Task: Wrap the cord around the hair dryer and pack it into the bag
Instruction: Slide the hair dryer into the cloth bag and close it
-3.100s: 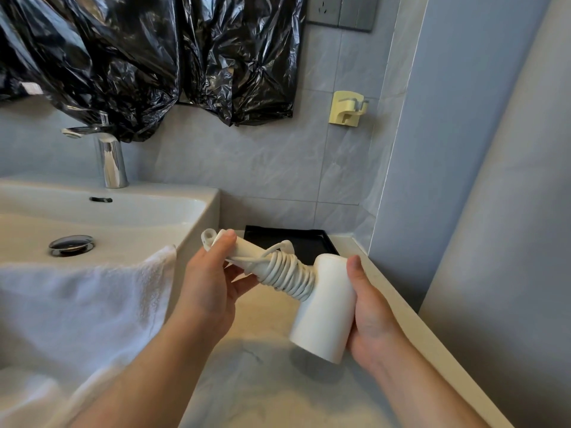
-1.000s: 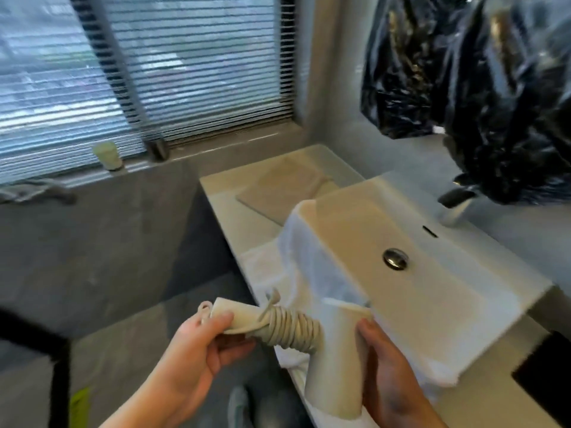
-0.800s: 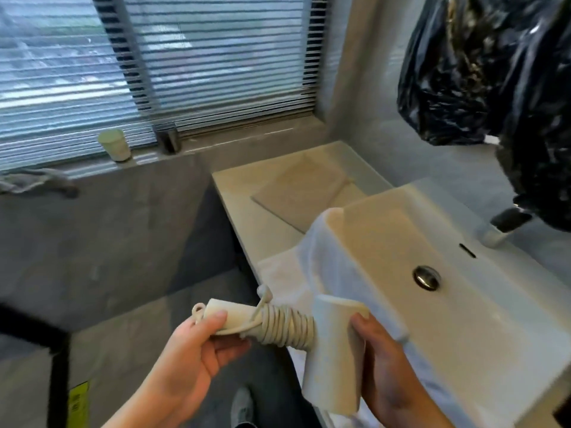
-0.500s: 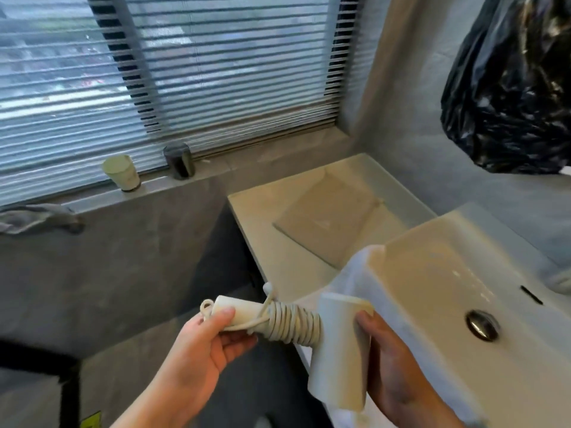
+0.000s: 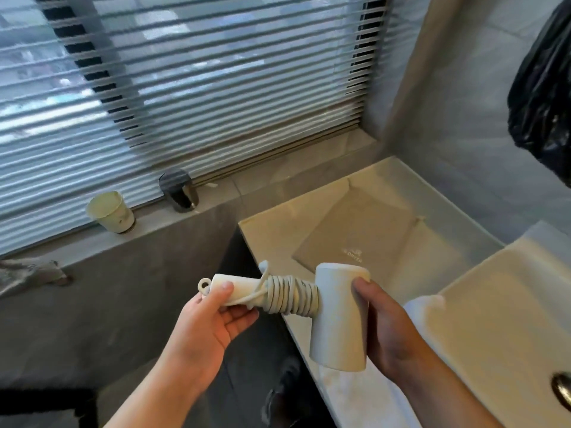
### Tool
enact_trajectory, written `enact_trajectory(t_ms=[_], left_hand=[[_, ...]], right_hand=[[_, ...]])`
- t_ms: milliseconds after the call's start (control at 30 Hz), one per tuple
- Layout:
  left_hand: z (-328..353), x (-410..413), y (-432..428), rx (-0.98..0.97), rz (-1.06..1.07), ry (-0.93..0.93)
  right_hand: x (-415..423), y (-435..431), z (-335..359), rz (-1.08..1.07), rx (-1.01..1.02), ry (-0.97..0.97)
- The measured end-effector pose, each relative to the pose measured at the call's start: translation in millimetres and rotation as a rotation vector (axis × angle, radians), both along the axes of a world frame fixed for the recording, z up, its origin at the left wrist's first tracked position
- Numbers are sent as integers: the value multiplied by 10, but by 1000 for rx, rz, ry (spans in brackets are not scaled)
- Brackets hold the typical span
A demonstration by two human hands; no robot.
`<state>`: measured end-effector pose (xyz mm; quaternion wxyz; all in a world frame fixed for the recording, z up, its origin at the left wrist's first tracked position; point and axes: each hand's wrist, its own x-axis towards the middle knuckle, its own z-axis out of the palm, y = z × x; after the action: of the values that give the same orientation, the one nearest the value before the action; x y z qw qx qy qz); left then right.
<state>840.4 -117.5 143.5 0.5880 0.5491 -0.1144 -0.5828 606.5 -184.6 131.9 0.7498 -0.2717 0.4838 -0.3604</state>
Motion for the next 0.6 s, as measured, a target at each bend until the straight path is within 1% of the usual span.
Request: enact_trajectory(t_ms=[133,233,300,400,500,600], left_hand=[[-64,23,-696,61,-74,-26],[-72,1,-1206,132,-163,-41],[-39,1,-1455,139,-223,-75],[-65,-68,-1860,143,-323,-105],[-86,-278,-2207,149,-428,-107],[-72,-564,-2507,129,-532,-96]], right_hand=[[-18,-504,-184,-51,-43,32],[-62,-797,-330,-79,27,41],[-84,-916,-358,-68,58,18],[-166,-1081,-357,-89,81,69],[-319,-1167,-364,-241,84,133],[-474,-1172,-326,-431,100,89]])
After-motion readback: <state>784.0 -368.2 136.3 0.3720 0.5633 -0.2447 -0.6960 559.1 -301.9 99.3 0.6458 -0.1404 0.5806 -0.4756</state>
